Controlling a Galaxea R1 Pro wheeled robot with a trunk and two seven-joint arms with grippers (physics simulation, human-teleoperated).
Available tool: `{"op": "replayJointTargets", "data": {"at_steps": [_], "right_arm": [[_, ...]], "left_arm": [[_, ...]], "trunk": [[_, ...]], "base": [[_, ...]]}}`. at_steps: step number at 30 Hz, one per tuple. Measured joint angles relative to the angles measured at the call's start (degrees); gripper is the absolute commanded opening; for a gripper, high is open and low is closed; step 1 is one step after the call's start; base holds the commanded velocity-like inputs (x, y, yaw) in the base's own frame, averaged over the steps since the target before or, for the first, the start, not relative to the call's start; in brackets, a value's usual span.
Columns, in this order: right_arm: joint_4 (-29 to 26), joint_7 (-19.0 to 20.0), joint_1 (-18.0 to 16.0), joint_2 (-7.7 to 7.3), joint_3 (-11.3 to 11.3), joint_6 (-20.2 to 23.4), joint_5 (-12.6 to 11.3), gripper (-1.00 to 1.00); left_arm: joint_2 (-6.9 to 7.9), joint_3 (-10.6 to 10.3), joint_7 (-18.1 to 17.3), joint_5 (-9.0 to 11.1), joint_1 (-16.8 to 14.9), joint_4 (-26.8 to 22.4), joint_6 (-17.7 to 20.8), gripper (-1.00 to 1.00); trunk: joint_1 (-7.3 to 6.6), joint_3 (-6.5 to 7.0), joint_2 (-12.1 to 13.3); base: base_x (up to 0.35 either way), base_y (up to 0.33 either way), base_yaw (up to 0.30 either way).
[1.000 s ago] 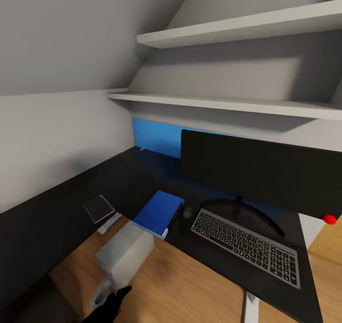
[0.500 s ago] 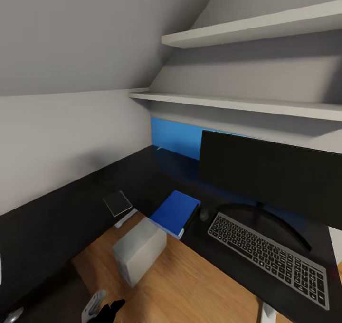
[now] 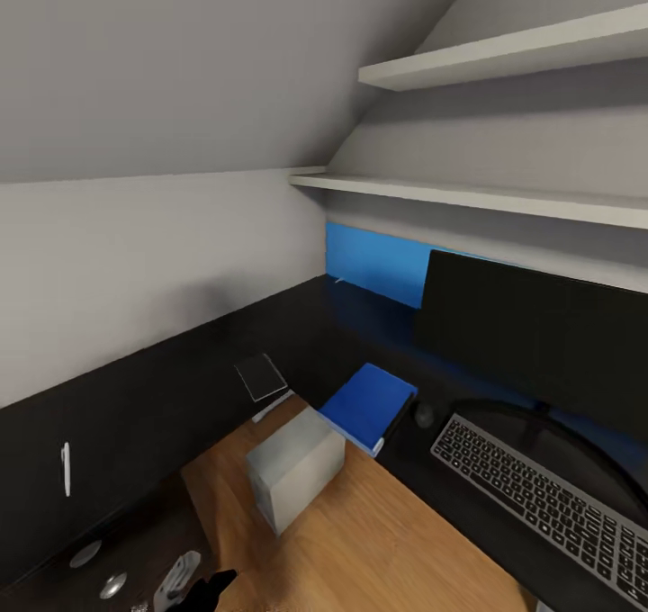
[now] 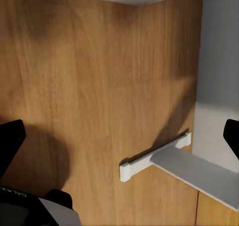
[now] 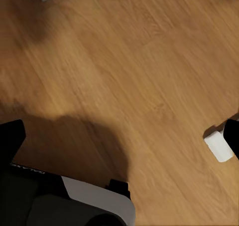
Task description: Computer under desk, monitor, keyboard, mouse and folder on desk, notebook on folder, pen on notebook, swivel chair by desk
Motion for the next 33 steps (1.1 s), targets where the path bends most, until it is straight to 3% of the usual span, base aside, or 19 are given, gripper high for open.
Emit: {"op": "replayJointTargets", "data": {"at_steps": [3, 4, 9, 10, 13, 14, 19, 22, 27, 33], "right_arm": [[0.0, 0.0, 0.0, -0.01, 0.0, 0.0, 0.0, 1.00], [0.0, 0.0, 0.0, -0.01, 0.0, 0.0, 0.0, 1.00], [0.0, 0.0, 0.0, -0.01, 0.0, 0.0, 0.0, 1.00], [0.0, 0.0, 0.0, -0.01, 0.0, 0.0, 0.0, 1.00], [0.0, 0.0, 0.0, -0.01, 0.0, 0.0, 0.0, 1.00], [0.0, 0.0, 0.0, -0.03, 0.0, 0.0, 0.0, 1.00], [0.0, 0.3, 0.0, -0.11, 0.0, -0.1, 0.0, 1.00], [0.0, 0.5, 0.0, -0.15, 0.0, -0.2, 0.0, 1.00], [0.0, 0.6, 0.1, -0.24, 0.0, -0.3, 0.2, 1.00], [0.0, 0.6, 0.1, -0.24, 0.0, -0.3, 0.2, 1.00]], "left_arm": [[0.01, 0.0, 0.0, -0.5, 0.0, 0.1, 0.0, 1.00], [-0.02, 0.0, -0.2, -2.2, 0.0, 0.1, -0.1, 1.00], [-0.24, 0.1, -0.5, -5.3, 0.1, 0.0, 0.0, 1.00], [0.01, 0.4, -0.4, -6.5, 0.8, -1.9, 0.1, 1.00], [0.08, 0.3, 0.0, -7.0, 2.3, -4.5, 0.2, 1.00], [0.18, 0.0, 2.7, -7.2, 4.8, -7.6, 0.1, 1.00], [-0.13, -0.3, 5.6, -7.4, 7.0, -8.5, 0.0, 1.00], [-0.34, -0.3, 6.2, -8.4, 8.0, -8.7, 0.0, 1.00], [-0.97, -0.3, 6.7, -11.9, 9.7, -8.8, -1.2, 1.00], [-0.97, -0.3, 6.7, -11.9, 9.7, -8.8, -1.2, 1.00]], "trunk": [[0.00, -0.05, 0.0], [0.00, -0.07, 0.0], [0.01, -0.18, 0.0], [0.00, -0.22, 0.0], [0.00, -0.29, 0.0], [-0.01, -0.31, 0.0], [0.00, -0.35, 0.0], [0.00, -0.35, 0.0], [0.00, -0.36, 0.0], [0.00, -0.36, 0.0]], "base": [[-0.002, 0.000, 0.272], [-0.022, 0.000, 0.270], [-0.089, 0.000, 0.269], [-0.056, 0.000, 0.268], [-0.030, 0.000, 0.237], [-0.008, 0.000, 0.140], [-0.004, 0.000, 0.068], [-0.001, 0.000, 0.024], [0.000, 0.000, 0.008], [0.000, 0.000, 0.006]]}}
